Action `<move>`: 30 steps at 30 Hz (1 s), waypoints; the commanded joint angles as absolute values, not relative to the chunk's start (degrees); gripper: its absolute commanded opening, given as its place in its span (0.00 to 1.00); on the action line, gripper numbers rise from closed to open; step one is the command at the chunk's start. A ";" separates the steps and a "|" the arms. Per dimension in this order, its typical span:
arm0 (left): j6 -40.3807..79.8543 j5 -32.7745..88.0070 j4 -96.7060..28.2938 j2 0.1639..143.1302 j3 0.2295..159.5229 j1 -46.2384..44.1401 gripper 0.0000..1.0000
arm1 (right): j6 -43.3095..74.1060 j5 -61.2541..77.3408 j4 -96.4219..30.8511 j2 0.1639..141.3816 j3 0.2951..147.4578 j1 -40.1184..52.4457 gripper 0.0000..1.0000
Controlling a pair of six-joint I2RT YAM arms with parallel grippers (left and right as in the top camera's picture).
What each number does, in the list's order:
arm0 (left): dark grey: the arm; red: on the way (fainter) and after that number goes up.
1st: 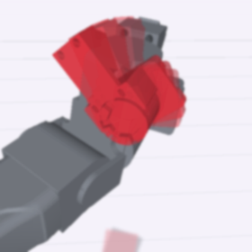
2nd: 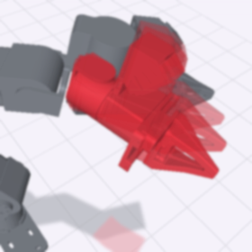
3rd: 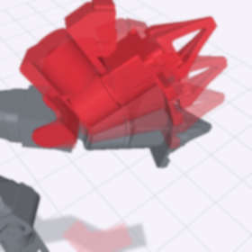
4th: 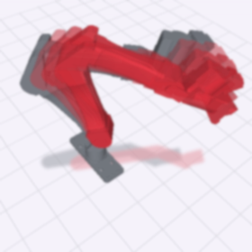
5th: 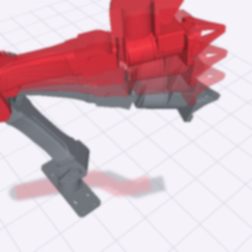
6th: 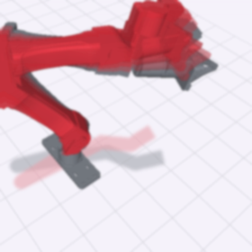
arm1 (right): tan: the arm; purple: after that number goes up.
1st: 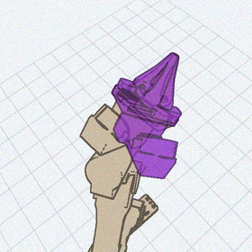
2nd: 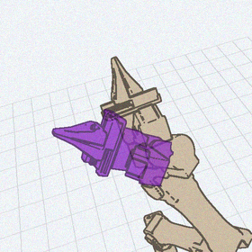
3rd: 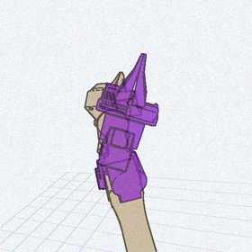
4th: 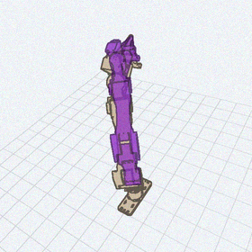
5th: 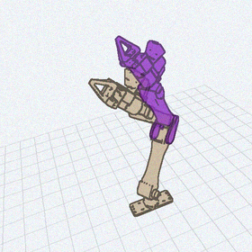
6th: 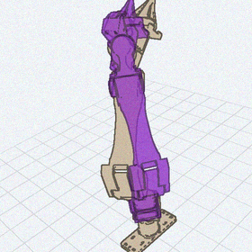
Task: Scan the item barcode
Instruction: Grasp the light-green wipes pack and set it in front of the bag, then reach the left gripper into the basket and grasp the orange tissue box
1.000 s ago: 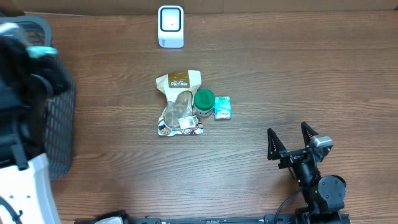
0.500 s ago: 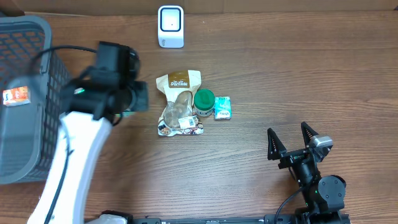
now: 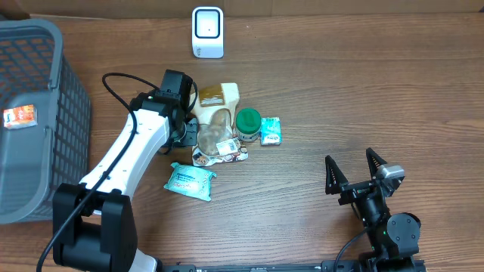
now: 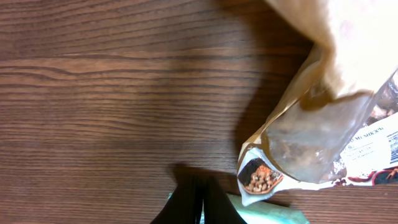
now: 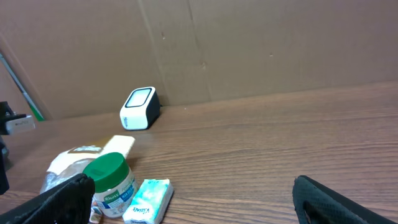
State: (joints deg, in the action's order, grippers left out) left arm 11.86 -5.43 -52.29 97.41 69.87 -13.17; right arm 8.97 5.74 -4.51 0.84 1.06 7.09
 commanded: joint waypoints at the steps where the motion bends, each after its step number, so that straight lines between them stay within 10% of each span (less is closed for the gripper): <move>1: 12.25 -3.77 -52.90 95.46 72.60 -13.63 0.05 | 8.91 5.67 -4.23 0.19 0.47 6.68 1.00; 5: 12.25 -3.09 -55.90 92.55 78.50 -13.63 0.16 | 8.91 5.67 -4.23 0.19 0.47 6.68 1.00; 14: 11.18 -8.62 -62.41 87.70 99.39 -10.83 0.77 | 8.91 5.67 -4.23 0.19 0.47 6.68 1.00; 30: 22.83 -10.04 -65.78 89.56 113.34 26.20 0.82 | 8.91 5.67 -4.23 0.19 0.47 6.68 1.00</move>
State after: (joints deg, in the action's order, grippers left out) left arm 19.57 -9.72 -65.84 88.64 114.41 22.70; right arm 8.97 5.76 -4.51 0.84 1.06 7.09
